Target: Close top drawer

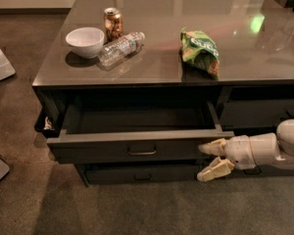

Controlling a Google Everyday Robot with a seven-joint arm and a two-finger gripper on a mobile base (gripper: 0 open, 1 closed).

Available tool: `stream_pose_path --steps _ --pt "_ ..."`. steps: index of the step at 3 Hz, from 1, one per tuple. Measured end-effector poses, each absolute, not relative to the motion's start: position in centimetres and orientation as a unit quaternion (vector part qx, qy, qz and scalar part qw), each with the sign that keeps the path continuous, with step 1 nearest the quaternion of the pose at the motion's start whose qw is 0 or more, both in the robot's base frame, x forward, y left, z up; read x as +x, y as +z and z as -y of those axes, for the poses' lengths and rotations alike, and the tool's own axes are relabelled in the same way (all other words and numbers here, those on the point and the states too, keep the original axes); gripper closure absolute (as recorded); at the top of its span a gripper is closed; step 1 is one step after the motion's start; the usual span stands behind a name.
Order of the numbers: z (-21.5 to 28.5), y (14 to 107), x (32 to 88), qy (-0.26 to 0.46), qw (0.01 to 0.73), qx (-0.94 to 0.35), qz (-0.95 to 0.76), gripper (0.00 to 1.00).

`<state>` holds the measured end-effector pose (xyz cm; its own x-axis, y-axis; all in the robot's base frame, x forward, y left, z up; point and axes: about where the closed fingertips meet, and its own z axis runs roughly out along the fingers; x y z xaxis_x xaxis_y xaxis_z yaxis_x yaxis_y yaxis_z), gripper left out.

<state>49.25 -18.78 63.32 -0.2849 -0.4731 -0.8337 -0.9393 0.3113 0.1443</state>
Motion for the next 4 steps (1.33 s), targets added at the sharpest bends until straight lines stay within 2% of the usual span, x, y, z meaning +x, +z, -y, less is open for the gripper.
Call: stream_pose_path --steps 3,4 --pt "17.45 63.5 51.43 0.329 0.366 -0.489 -0.721 0.0" --pt "17.25 63.55 51.71 0.321 0.367 -0.491 -0.722 0.19"
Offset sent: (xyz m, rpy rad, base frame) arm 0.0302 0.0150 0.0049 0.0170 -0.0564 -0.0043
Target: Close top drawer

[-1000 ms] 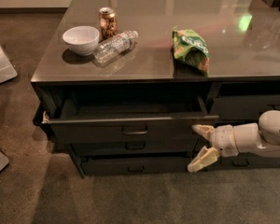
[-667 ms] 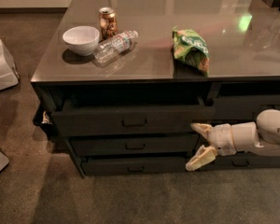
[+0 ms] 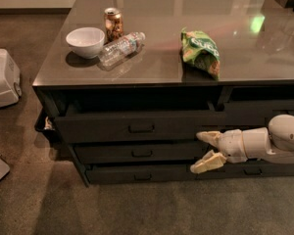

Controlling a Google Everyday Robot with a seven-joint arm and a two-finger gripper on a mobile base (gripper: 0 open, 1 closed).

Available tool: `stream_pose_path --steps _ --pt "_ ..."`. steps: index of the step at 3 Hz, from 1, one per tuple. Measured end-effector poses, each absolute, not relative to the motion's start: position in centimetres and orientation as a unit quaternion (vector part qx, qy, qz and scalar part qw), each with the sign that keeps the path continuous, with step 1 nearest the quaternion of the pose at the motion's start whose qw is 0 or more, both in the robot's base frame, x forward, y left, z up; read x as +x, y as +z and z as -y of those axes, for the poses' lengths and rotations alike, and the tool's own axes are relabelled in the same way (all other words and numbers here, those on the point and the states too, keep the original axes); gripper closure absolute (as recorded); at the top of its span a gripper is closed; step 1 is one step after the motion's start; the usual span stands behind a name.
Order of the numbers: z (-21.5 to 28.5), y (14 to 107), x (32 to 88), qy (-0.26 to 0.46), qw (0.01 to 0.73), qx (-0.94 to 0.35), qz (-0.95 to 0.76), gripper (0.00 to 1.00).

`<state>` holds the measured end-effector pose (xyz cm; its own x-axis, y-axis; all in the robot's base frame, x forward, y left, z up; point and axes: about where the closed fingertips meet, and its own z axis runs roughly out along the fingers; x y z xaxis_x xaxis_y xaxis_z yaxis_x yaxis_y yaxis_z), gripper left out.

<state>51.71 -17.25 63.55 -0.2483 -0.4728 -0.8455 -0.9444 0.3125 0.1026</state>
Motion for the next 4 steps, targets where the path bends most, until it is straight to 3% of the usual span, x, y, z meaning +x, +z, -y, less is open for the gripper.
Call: stream_pose_path --steps 3,4 --pt "17.08 63.23 52.89 0.299 0.364 -0.495 -0.73 0.88" --pt "17.07 63.19 52.85 0.3 0.364 -0.495 -0.73 1.0"
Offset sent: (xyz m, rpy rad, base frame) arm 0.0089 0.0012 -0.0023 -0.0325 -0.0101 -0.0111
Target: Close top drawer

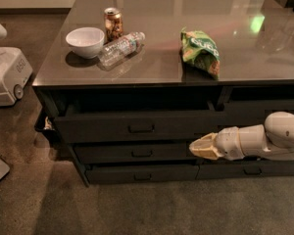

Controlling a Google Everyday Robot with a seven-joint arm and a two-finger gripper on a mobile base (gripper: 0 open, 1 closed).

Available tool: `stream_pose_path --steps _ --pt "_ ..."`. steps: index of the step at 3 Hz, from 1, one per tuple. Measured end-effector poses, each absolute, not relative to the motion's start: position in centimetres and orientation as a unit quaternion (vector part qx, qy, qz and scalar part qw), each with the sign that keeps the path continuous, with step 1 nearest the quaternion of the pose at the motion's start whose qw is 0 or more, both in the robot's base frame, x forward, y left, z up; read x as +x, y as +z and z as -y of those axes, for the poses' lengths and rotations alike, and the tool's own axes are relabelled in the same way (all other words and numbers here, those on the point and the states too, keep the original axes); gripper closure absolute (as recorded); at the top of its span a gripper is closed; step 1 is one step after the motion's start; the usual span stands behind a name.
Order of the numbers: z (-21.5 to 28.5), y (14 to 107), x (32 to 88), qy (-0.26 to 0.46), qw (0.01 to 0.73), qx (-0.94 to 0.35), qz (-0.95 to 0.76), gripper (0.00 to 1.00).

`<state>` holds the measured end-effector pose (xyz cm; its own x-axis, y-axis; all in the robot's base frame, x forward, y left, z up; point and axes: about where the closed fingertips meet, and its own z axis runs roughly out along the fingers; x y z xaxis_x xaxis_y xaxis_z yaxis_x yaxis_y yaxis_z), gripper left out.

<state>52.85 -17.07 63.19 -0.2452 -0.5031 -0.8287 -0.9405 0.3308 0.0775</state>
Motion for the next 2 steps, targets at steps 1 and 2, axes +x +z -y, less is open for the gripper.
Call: stream_pose_path --steps 1,2 --pt "17.2 63.2 54.1 0.298 0.394 -0.487 -0.72 1.0" --pt "16.7 63.5 56.9 0.281 0.44 -0.479 -0.706 1.0"
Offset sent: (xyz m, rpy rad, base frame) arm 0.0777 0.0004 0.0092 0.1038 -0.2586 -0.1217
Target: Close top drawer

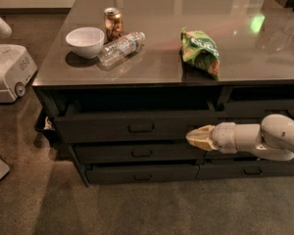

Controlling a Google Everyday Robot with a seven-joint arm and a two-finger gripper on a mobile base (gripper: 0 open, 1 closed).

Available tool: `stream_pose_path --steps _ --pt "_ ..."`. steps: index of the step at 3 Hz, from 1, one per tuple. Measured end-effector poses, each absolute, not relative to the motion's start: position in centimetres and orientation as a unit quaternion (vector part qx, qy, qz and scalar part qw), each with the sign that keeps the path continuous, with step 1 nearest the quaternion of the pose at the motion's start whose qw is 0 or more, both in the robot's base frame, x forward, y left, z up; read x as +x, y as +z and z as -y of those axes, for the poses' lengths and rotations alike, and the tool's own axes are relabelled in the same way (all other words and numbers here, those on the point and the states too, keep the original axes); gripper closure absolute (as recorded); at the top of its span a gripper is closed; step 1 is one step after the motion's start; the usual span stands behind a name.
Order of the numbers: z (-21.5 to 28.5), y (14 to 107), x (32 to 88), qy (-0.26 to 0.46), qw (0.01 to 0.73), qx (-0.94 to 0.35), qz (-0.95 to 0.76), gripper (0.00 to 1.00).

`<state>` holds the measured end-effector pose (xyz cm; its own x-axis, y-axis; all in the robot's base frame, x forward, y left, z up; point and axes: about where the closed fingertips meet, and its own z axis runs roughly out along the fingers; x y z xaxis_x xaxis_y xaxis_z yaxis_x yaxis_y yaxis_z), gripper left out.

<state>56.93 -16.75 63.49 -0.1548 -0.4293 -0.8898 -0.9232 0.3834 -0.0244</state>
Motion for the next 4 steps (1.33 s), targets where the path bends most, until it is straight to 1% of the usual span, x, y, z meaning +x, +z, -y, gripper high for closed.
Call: stream_pose_path --steps 1,2,3,4 --pt "15.8 63.8 60.0 0.251 0.481 -0.464 -0.7 1.0" --pt "15.2 63.3 62.7 0.221 0.501 -0.443 -0.709 1.0" --pt "15.2 63.3 62.6 0.221 0.501 -0.443 -0.709 1.0" --pt "14.7 63.1 64.1 0.199 0.521 -0.427 -0.712 1.0"
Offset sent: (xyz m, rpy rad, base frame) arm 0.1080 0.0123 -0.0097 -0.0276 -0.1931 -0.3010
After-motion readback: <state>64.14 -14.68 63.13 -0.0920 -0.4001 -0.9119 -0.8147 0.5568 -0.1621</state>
